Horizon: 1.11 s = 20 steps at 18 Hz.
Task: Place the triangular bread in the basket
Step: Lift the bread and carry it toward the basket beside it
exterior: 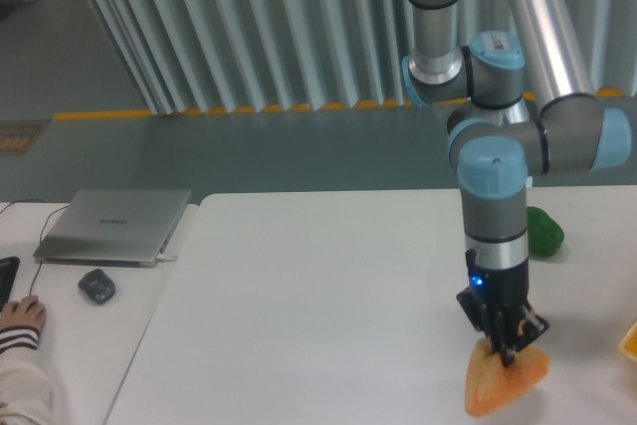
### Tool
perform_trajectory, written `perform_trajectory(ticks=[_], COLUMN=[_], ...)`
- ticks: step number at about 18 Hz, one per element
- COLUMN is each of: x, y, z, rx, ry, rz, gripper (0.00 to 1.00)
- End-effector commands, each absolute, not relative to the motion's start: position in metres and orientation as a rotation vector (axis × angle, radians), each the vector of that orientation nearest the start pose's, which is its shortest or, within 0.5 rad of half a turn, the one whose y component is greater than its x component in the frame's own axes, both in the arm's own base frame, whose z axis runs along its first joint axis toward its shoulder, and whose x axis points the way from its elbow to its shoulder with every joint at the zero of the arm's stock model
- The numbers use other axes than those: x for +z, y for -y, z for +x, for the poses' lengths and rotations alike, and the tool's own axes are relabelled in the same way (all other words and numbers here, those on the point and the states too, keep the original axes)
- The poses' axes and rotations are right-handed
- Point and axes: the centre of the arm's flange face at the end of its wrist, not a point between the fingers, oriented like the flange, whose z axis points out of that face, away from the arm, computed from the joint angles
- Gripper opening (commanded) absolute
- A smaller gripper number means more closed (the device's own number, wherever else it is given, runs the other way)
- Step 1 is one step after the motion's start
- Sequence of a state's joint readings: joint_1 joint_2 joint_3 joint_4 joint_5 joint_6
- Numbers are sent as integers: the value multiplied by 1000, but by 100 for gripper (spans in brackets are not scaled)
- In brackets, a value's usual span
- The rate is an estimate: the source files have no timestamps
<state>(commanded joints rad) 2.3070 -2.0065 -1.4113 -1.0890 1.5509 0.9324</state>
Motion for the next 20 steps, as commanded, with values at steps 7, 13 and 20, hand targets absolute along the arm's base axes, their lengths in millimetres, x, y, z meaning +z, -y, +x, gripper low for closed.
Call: perform_trajectory(ticks=[7, 13, 20], x=[382, 397, 417], y=[-545, -489, -439], z=[-366, -402, -443], rx=[52, -67, -57], ry=[-515, -838, -991], rz=[-3049, -3023, -2913], gripper=[22, 22, 22])
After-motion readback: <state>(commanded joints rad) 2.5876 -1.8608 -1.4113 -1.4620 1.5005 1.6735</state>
